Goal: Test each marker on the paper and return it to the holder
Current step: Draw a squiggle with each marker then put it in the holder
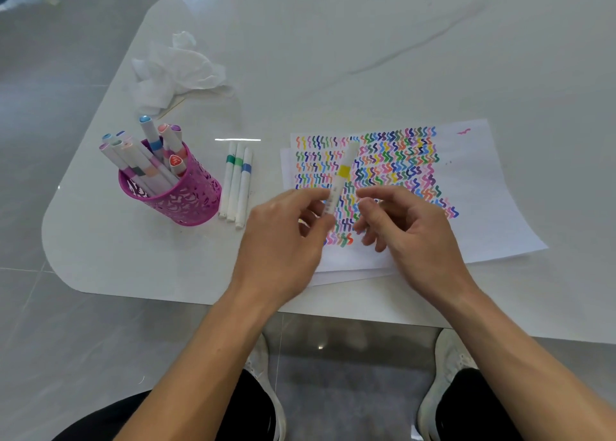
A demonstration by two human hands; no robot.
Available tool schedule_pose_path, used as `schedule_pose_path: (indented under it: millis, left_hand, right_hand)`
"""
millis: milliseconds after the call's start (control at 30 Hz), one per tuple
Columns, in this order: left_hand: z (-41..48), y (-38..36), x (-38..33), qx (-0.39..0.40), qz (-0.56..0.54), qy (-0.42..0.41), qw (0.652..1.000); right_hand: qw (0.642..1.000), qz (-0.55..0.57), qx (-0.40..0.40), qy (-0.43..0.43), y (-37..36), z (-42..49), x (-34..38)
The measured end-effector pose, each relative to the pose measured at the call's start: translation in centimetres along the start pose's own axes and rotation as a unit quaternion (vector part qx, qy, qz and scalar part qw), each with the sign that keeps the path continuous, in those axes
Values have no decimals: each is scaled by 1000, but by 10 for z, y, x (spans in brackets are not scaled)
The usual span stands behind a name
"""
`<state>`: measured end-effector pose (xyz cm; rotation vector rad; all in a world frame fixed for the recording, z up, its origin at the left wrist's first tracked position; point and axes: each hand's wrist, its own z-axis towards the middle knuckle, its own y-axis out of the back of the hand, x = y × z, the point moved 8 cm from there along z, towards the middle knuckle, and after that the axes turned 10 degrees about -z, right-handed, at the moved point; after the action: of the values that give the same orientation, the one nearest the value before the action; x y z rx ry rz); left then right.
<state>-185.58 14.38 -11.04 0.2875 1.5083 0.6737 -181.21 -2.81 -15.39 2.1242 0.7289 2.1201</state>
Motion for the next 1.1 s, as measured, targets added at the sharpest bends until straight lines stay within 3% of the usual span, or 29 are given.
schedule_pose_path:
  millis: [233,400,500,600,833,1100]
  left_hand:
    - [-17,-31,-16,62,-40,-28,997]
    - [-13,-19,-15,21,-69,-16,997]
    - [-8,-9,-12,-5,-104,-6,995]
    - [-5,-4,-11,-10,-139,-5,990]
    - [-6,-9,-17,38,8,-81,996]
    - [-4,-13,-3,61,-85,20,994]
  right_hand:
    - [999,4,-37,13,5,-1,6]
    - [999,-6,-43,28,11,-1,10]
    - [991,-97,-26,84,9,-4,21]
    - [960,-232,5,159,-2,-9,30]
    - [937,-302,12,178,-7,-11,27]
    - [945,-290,61,140,-11,-13,19]
